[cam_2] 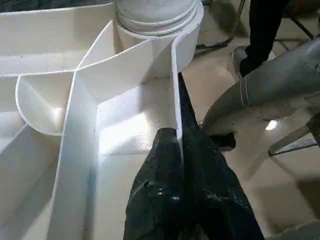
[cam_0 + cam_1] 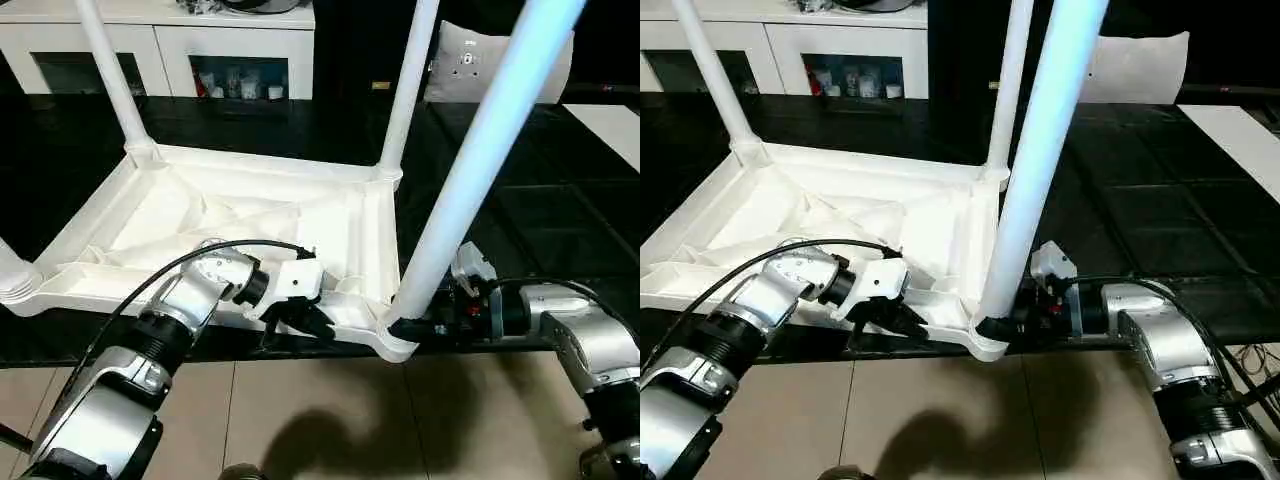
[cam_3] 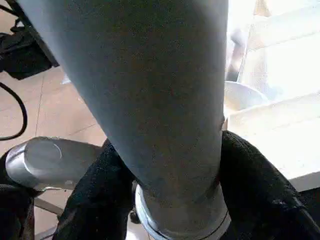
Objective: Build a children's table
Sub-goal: Rotate leg to tighten
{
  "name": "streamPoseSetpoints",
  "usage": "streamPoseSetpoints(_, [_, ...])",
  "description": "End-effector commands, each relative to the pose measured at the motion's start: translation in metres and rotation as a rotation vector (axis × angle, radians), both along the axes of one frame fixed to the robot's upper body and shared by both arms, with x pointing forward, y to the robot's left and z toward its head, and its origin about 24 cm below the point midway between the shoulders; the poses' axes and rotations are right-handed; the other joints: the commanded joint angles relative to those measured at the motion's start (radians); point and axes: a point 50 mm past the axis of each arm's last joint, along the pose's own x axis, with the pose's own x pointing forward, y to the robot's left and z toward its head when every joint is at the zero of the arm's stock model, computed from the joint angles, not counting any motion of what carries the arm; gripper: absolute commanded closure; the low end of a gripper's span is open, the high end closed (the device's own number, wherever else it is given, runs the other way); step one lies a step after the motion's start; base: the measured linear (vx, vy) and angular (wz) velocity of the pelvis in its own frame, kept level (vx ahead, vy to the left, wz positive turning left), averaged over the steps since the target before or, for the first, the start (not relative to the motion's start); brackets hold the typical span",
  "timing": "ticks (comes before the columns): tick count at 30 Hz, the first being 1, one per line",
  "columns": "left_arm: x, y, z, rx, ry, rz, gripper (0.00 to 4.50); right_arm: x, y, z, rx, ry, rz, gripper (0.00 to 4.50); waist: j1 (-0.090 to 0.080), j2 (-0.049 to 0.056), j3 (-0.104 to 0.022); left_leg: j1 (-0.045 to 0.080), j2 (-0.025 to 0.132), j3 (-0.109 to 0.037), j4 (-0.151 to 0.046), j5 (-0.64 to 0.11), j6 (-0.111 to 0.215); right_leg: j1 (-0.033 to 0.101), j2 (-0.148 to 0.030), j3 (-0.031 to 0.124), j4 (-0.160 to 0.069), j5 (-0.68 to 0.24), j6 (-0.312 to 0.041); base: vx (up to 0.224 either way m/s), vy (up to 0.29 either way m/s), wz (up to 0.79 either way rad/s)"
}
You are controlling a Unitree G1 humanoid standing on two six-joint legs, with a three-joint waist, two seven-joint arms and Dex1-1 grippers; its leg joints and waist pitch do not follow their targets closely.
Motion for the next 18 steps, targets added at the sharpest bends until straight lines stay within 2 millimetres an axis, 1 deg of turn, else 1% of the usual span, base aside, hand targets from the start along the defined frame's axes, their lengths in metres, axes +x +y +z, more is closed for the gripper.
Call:
streamPoseSetpoints(1, [-0.006,-0.008,-0.005,-0.005,0.028,-0.025,4.50,-0.002,0.006,0.003,0.059,-0.008,-0.012,2.39,-0.002,-0.017,-0.070,0.003,0.019,0.009,-0.065,-0.153,0.063,0.061,-0.047,0.037,-0.066,-0.223,-0.210,0.000,0.000,0.00])
streamPoseSetpoints(3, [-0.005,-0.010,-0.007,-0.011,0.039,0.013,4.50,-0.001,0.010,-0.001,0.069,-0.004,-0.078,2.40,-0.005,-0.016,-0.069,0.002,0.017,0.007,-0.067,-0.165,0.058,0.062,-0.048,0.035,-0.070,-0.254,-0.198,0.000,0.000,0.00])
streamPoseSetpoints(4, [-0.003,-0.011,-0.008,-0.006,0.034,0.051,4.50,0.003,0.013,-0.003,0.065,0.003,-0.149,2.41,-0.009,-0.014,-0.068,0.003,0.017,0.007,-0.069,-0.176,0.048,0.059,-0.048,0.035,-0.073,-0.288,-0.188,0.000,0.000,0.00])
streamPoseSetpoints(5, [-0.002,-0.011,-0.009,-0.005,0.031,0.072,4.50,0.005,0.014,-0.005,0.056,0.001,-0.187,2.42,-0.012,-0.015,-0.065,0.006,0.016,0.005,-0.072,-0.201,0.037,0.058,-0.049,0.034,-0.080,-0.344,-0.171,0.000,0.000,0.00])
streamPoseSetpoints(6, [0.000,-0.012,-0.009,-0.005,0.028,0.101,4.50,0.009,0.016,-0.007,0.043,-0.001,-0.239,2.42,-0.016,-0.015,-0.063,0.004,0.015,0.003,-0.075,-0.219,0.026,0.059,-0.049,0.034,-0.085,-0.394,-0.152,0.000,0.000,0.00])
streamPoseSetpoints(7, [0.001,-0.014,-0.009,-0.007,0.027,0.129,4.50,0.012,0.017,-0.009,0.028,-0.002,-0.289,2.42,-0.018,-0.012,-0.063,0.005,0.015,0.002,-0.076,-0.226,0.019,0.057,-0.050,0.034,-0.085,-0.408,-0.147,0.000,0.000,0.00])
streamPoseSetpoints(8, [0.003,-0.016,-0.009,-0.015,0.027,0.162,4.50,0.016,0.019,-0.011,0.010,0.006,-0.349,2.43,-0.023,-0.010,-0.060,0.009,0.012,0.002,-0.077,-0.251,0.008,0.052,-0.050,0.033,-0.093,-0.452,-0.132,0.000,0.000,0.00])
streamPoseSetpoints(9, [0.005,-0.020,-0.009,-0.028,0.035,0.206,4.50,0.022,0.023,-0.015,-0.014,0.018,-0.441,2.43,-0.029,-0.011,-0.057,0.009,0.010,-0.002,-0.081,-0.274,0.000,0.055,-0.050,0.030,-0.100,-0.504,-0.112,0.000,0.000,0.00])
streamPoseSetpoints(10, [0.006,-0.022,-0.009,-0.034,0.039,0.225,4.50,0.025,0.025,-0.016,-0.025,0.025,-0.481,2.43,-0.037,-0.010,-0.053,0.010,0.010,-0.002,-0.083,-0.287,-0.008,0.051,-0.047,0.030,-0.100,-0.524,-0.107,0.000,0.000,0.00])
streamPoseSetpoints(11, [0.009,-0.028,-0.008,-0.048,0.042,0.286,4.50,0.031,0.032,-0.017,-0.028,0.040,-0.573,2.44,-0.049,-0.011,-0.052,0.011,0.005,-0.007,-0.082,-0.316,-0.019,0.051,-0.049,0.024,-0.106,-0.586,-0.087,0.000,0.000,0.00])
streamPoseSetpoints(12, [0.009,-0.028,-0.008,-0.048,0.042,0.286,4.50,0.031,0.032,-0.017,-0.028,0.040,-0.573,2.45,-0.055,-0.012,-0.052,0.011,0.002,-0.008,-0.082,-0.325,-0.023,0.051,-0.049,0.021,-0.112,-0.618,-0.074,0.000,0.000,0.00])
streamPoseSetpoints(13, [0.012,-0.034,-0.008,-0.065,0.039,0.330,4.50,0.037,0.035,-0.018,-0.026,0.055,-0.658,2.45,-0.061,-0.011,-0.055,0.013,0.001,-0.010,-0.081,-0.325,-0.024,0.051,-0.052,0.020,-0.118,-0.638,-0.058,0.000,0.000,0.00])
streamPoseSetpoints(14, [0.013,-0.038,-0.007,-0.073,0.038,0.353,4.50,0.040,0.037,-0.019,-0.027,0.065,-0.706,2.45,-0.070,-0.012,-0.057,0.007,0.001,-0.013,-0.082,-0.314,-0.022,0.055,-0.051,0.019,-0.116,-0.618,-0.061,0.000,0.000,0.00])
streamPoseSetpoints(15, [0.015,-0.042,-0.006,-0.087,0.034,0.397,4.50,0.044,0.040,-0.019,-0.026,0.078,-0.761,2.45,-0.069,-0.009,-0.059,0.007,0.002,-0.014,-0.083,-0.311,-0.020,0.056,-0.051,0.018,-0.117,-0.604,-0.062,0.000,0.000,0.00])
streamPoseSetpoints(16, [0.018,-0.047,-0.005,-0.103,0.029,0.438,4.50,0.047,0.044,-0.020,-0.017,0.083,-0.806,2.45,-0.075,-0.009,-0.061,0.008,0.005,-0.013,-0.085,-0.300,-0.016,0.055,-0.050,0.020,-0.113,-0.552,-0.077,0.000,0.000,0.00])
streamPoseSetpoints(17, [0.024,-0.058,-0.002,-0.146,0.005,0.531,4.50,0.055,0.053,-0.018,0.012,0.053,-0.898,2.45,-0.080,-0.008,-0.062,0.011,0.004,-0.009,-0.083,-0.296,-0.014,0.051,-0.046,0.022,-0.111,-0.508,-0.096,0.000,0.000,0.00])
streamPoseSetpoints(18, [0.024,-0.059,-0.001,-0.148,0.004,0.536,4.50,0.056,0.053,-0.018,0.013,0.051,-0.902,2.45,-0.085,-0.009,-0.062,0.011,0.004,-0.007,-0.082,-0.299,-0.014,0.049,-0.046,0.024,-0.110,-0.491,-0.107,0.000,0.000,0.00])
